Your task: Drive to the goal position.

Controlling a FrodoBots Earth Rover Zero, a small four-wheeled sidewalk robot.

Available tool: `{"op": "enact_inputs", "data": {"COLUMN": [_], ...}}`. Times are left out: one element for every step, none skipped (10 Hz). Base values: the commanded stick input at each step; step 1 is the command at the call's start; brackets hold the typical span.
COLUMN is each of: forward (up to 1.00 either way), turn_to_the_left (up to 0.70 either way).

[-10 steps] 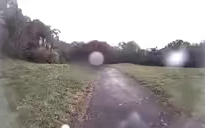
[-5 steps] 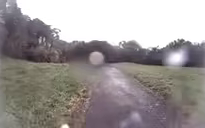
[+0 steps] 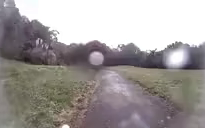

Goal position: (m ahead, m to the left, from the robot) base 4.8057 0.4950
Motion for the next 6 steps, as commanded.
{"op": "enact_inputs", "data": {"forward": [0.70, 0.70, 0.70, 0.70, 0.70, 0.70], "turn_to_the_left": [0.00, 0.00, 0.00, 0.00, 0.00, 0.00]}}
